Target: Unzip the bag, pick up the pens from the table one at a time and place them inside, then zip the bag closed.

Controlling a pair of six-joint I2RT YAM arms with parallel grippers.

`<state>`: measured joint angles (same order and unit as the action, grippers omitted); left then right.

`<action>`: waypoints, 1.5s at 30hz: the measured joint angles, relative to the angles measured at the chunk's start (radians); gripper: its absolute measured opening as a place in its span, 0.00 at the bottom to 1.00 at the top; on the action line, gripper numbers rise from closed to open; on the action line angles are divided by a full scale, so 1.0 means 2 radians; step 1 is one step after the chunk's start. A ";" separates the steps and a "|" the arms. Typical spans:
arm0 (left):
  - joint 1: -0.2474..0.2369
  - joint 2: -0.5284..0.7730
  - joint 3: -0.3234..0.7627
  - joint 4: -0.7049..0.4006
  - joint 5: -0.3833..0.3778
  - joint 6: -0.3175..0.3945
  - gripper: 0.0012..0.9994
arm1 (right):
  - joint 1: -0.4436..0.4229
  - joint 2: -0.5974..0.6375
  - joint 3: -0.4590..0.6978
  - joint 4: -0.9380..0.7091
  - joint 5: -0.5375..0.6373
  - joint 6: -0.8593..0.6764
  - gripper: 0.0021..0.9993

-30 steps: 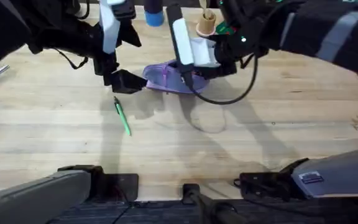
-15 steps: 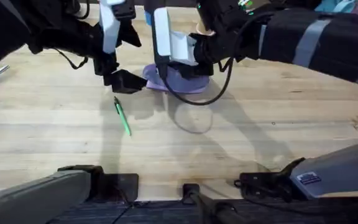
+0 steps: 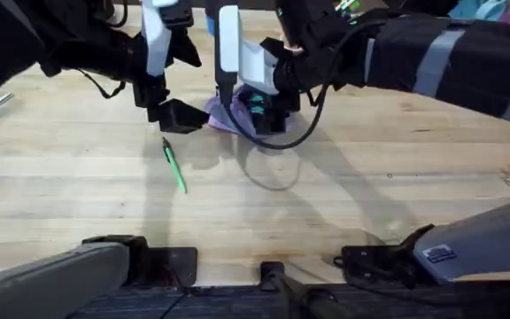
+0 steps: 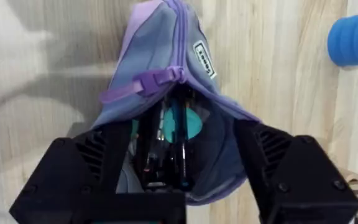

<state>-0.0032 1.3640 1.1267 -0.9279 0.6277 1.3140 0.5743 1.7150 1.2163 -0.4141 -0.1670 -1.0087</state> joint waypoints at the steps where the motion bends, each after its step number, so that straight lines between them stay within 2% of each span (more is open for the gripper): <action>1: 0.000 0.000 0.000 0.000 0.000 0.000 0.99 | 0.000 0.000 0.000 0.000 -0.001 0.002 0.99; 7: 0.000 0.000 0.000 0.000 0.000 0.000 0.99 | 0.000 0.000 0.000 0.001 -0.003 0.009 1.00; 14: 0.000 0.000 0.000 -0.004 0.000 -0.003 0.99 | -0.004 -0.015 -0.001 0.000 -0.003 0.057 1.00; 17: 0.000 0.000 0.000 -0.014 0.000 -0.019 0.99 | -0.011 -0.043 -0.002 0.002 -0.003 0.091 1.00; 20: 0.005 0.000 0.000 -0.027 0.000 -0.051 0.99 | -0.021 -0.086 -0.002 0.005 -0.005 0.134 1.00; 24: 0.015 0.000 0.000 -0.036 0.000 -0.114 0.99 | -0.036 -0.136 -0.002 0.005 -0.007 0.183 1.00; 29: 0.018 0.000 0.000 -0.044 -0.010 -0.225 0.99 | -0.054 -0.170 -0.002 -0.002 -0.007 0.216 1.00; 41: 0.018 0.000 0.000 -0.104 -0.007 -0.509 0.99 | -0.072 -0.173 -0.002 -0.027 -0.007 0.231 1.00; 45: 0.018 0.000 0.000 -0.103 -0.007 -0.579 0.99 | -0.072 -0.174 -0.002 -0.028 -0.007 0.231 1.00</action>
<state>0.0326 1.3640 1.1267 -1.1335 0.6136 0.1559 0.4297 1.3678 1.2133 -0.4694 -0.1810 -0.5457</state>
